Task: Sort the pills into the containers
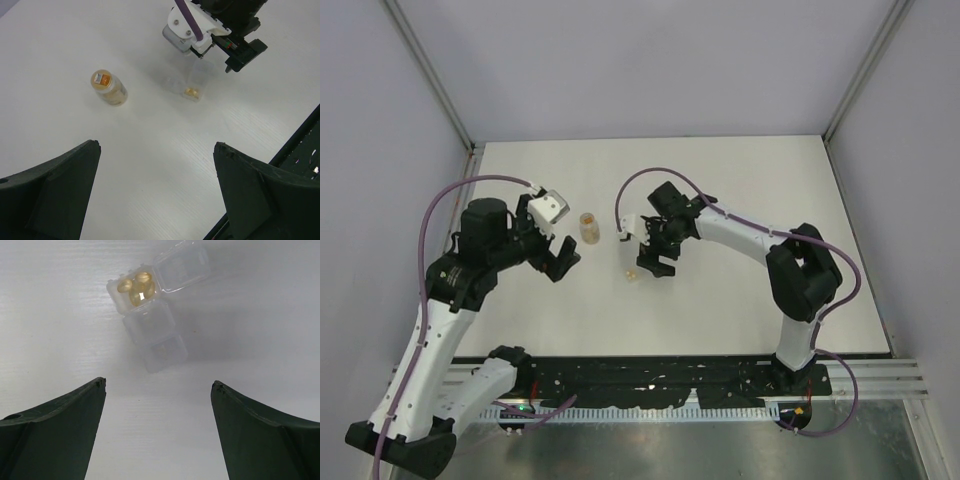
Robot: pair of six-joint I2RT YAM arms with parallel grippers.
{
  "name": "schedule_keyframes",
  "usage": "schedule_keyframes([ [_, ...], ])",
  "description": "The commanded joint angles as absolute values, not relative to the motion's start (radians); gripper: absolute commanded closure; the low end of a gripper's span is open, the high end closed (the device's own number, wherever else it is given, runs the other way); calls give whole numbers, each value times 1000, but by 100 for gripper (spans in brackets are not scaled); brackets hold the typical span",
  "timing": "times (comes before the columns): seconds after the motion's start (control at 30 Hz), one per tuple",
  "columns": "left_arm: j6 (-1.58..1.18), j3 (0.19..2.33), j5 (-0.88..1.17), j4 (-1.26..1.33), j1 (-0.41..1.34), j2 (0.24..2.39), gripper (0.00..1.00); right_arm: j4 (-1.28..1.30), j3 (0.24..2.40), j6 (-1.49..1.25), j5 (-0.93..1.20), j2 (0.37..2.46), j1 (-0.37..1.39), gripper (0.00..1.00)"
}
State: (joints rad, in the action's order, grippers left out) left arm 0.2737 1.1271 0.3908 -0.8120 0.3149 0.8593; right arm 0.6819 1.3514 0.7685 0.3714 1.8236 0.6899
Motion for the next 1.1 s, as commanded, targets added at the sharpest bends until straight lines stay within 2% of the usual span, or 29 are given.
schedule_keyframes([
  [0.0,293,1132,385,-802,314,835,0,681,1430,844,345,1868,709,10],
  [1.07,299,1140,380,-824,314,831,0,632,1422,888,291,1980,741,13],
])
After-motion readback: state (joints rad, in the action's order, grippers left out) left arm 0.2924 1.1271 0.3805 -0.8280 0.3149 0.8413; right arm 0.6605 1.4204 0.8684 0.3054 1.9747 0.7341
